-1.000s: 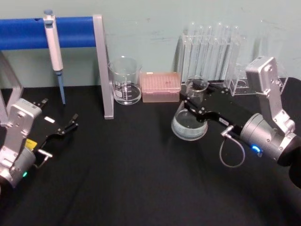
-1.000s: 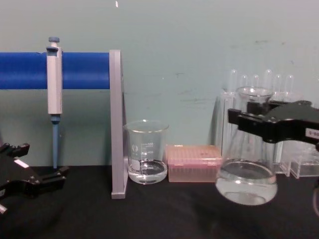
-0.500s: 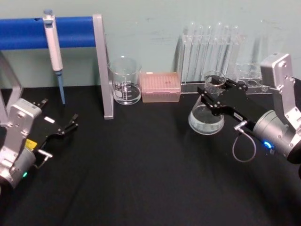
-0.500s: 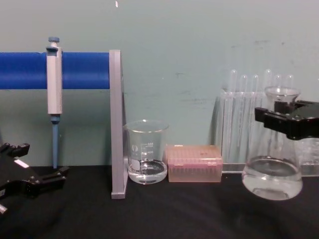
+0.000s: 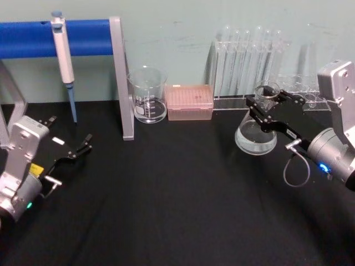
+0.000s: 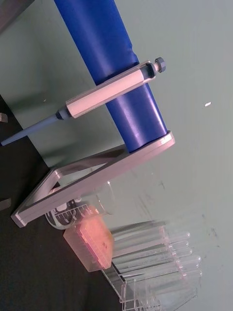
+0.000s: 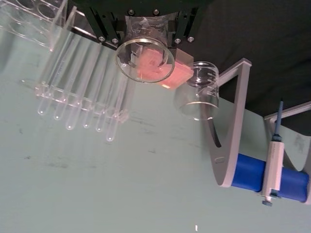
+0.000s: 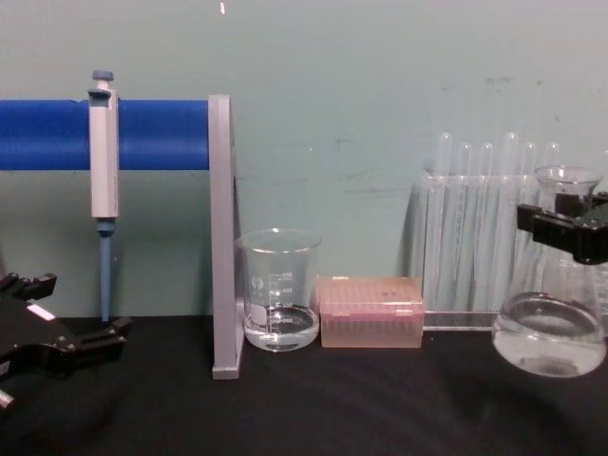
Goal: Grasp the erlenmeyer flask with one hand, shake it three times, then place it back.
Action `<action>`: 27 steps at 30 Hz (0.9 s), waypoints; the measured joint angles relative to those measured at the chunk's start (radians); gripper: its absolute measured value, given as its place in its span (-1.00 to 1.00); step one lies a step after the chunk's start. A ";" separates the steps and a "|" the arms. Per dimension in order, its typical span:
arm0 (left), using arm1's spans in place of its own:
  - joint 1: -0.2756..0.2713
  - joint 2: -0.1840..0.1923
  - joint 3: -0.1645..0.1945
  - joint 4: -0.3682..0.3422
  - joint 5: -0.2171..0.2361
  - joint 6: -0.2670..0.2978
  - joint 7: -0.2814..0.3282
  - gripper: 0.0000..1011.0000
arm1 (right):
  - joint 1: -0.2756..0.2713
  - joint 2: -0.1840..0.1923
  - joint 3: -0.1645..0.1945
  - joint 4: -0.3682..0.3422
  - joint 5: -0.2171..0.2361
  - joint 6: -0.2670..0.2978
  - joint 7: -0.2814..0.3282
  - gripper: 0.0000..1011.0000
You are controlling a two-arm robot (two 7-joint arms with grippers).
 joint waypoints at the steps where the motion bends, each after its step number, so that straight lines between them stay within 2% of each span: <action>1: 0.000 0.000 0.000 0.000 0.000 0.000 0.000 0.98 | -0.001 -0.001 0.002 0.000 -0.001 0.001 -0.001 -0.11; 14: 0.000 0.000 0.000 0.000 0.000 0.000 0.000 0.98 | -0.004 -0.017 0.021 0.005 -0.019 0.006 0.003 -0.11; 27: 0.000 0.000 0.000 0.000 0.000 0.000 0.000 0.98 | 0.000 -0.028 -0.015 -0.012 -0.017 0.008 0.045 -0.11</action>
